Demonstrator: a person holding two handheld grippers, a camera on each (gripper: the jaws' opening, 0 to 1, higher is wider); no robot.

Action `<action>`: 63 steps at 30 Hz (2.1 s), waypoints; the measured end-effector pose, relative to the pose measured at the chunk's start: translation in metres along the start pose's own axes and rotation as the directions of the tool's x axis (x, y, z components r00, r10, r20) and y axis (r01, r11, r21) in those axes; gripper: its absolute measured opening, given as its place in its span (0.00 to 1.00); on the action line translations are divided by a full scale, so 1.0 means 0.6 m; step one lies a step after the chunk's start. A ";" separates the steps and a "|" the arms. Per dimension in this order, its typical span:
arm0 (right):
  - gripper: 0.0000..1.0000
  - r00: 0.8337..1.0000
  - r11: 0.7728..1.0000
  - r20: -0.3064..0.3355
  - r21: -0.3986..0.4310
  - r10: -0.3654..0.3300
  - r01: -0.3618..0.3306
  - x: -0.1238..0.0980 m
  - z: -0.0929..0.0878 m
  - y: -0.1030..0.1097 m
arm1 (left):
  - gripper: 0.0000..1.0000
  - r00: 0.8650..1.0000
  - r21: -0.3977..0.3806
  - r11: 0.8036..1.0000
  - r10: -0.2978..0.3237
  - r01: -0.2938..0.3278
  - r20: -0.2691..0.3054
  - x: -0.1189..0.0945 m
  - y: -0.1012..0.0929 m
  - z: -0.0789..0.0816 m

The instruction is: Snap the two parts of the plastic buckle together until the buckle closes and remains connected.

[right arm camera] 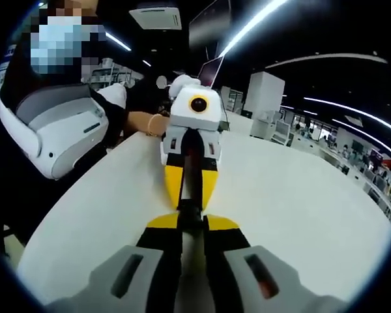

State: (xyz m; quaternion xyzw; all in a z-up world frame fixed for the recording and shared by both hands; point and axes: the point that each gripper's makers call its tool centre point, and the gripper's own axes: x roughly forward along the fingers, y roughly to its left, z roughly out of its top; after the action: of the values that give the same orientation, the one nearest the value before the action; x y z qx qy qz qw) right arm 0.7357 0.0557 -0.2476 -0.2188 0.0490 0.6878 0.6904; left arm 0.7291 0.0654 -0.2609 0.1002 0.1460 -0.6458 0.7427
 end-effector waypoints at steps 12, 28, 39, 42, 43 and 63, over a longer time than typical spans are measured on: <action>0.12 0.999 1.000 -0.021 -0.009 -0.026 0.026 -0.001 -0.002 -0.009 | 0.12 1.000 -0.012 1.000 0.007 -0.007 0.007 -0.005 0.007 0.001; 0.12 0.993 0.994 -0.044 -0.009 -0.108 0.108 -0.007 -0.005 -0.042 | 0.14 0.991 -0.115 0.988 0.109 -0.100 0.076 -0.026 0.057 0.019; 0.12 0.973 0.974 -0.049 0.003 -0.225 0.225 -0.022 -0.009 -0.082 | 0.16 0.987 -0.140 0.981 0.143 -0.132 0.069 -0.027 0.068 0.015; 0.12 0.965 0.967 -0.057 0.009 -0.254 0.255 -0.024 -0.014 -0.092 | 0.17 0.987 -0.135 0.982 0.145 -0.135 0.065 -0.026 0.068 0.014; 0.12 0.960 0.962 -0.063 0.010 -0.273 0.274 -0.026 -0.017 -0.098 | 0.17 0.987 -0.134 0.982 0.145 -0.135 0.063 -0.026 0.067 0.013; 0.12 0.910 0.915 -0.088 -0.034 -0.404 0.403 -0.046 -0.033 -0.143 | 0.17 0.988 -0.136 0.981 0.143 -0.135 0.056 -0.023 0.066 0.010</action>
State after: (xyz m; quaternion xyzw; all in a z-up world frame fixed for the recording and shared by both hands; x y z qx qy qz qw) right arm 0.8223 0.0265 -0.2349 -0.2614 0.0299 0.5198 0.8128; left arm 0.7668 0.0820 -0.2522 0.0395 0.1565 -0.5842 0.7954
